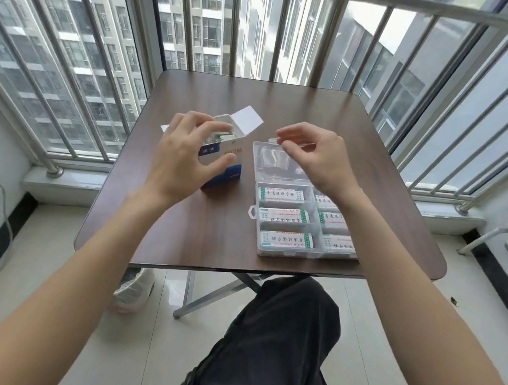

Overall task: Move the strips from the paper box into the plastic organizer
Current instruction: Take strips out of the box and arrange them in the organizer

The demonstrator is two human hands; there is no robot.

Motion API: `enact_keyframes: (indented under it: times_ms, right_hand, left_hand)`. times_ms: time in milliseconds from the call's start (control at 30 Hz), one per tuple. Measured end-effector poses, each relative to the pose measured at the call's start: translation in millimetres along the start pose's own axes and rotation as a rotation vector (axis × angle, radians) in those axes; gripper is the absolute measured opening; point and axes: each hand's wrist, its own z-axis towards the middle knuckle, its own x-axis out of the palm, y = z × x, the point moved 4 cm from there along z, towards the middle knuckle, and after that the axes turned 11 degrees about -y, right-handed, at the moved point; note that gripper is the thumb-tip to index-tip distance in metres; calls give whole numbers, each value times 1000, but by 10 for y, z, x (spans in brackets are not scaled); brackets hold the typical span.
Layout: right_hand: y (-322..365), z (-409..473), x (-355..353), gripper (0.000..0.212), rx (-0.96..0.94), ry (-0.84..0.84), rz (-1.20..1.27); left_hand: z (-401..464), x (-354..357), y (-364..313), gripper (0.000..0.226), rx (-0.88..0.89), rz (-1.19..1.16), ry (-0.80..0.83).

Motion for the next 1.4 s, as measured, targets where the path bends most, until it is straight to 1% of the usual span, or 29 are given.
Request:
enact_keyframes:
  times_ms: [67, 100, 133, 200, 267, 367, 433, 500, 600, 667, 800, 933, 1000, 1100, 1133, 1267, 1333, 1400]
  right_hand:
    - [105, 230, 212, 16, -74, 51, -30]
    - [166, 334, 333, 16, -126, 85, -81]
    - [240, 434, 478, 16, -188, 131, -152]
    - [332, 598, 738, 14, -291, 249, -355]
    - [383, 724, 949, 18, -326, 366, -591]
    - [464, 793, 1141, 33, -369, 463, -866]
    - [498, 759, 1219, 28, -419, 484, -947]
    - [496, 728, 1228, 18, -425, 483, -928]
    - [514, 736, 1083, 10, -340, 471, -697]
    - [551, 731, 967, 11, -295, 465, -547]
    - [553, 634, 918, 15, -252, 502, -374]
    - [495, 606, 932, 31, -165, 555, -281]
    - [473, 604, 921, 37, -122, 581, -265]
    - [424, 599, 889, 45, -89, 602, -308]
    - [421, 593, 872, 44, -98, 605, -328]
    - [456, 567, 828, 27, -167, 623, -405]
    - [486, 575, 854, 25, -197, 632, -492]
    - [505, 586, 896, 29, -209, 657, -607]
  left_hand:
    - [67, 17, 252, 82, -110, 105, 123]
    - [83, 56, 355, 95, -174, 131, 195]
    - [93, 86, 445, 102, -235, 149, 255]
    - [82, 180, 546, 104, -313, 147, 321]
    - [64, 219, 587, 96, -338, 108, 273]
    - [19, 220, 558, 88, -306, 53, 180]
    - [-2, 213, 538, 86, -287, 36, 143]
    - [-14, 207, 528, 85, -271, 40, 127]
    - [-33, 195, 507, 85, -225, 48, 114]
    - [-41, 197, 490, 85, -200, 45, 105]
    - [-57, 219, 493, 86, -192, 30, 108]
    - [-64, 190, 464, 82, -195, 22, 104]
    - [-58, 179, 460, 82, -204, 20, 111]
    - [-57, 181, 473, 86, -225, 19, 129]
    - [-59, 184, 476, 87, -226, 22, 135]
    - [-56, 186, 469, 87, -201, 41, 140]
    - [-56, 193, 457, 86, -176, 55, 136]
    - [-70, 201, 424, 85, -135, 88, 121]
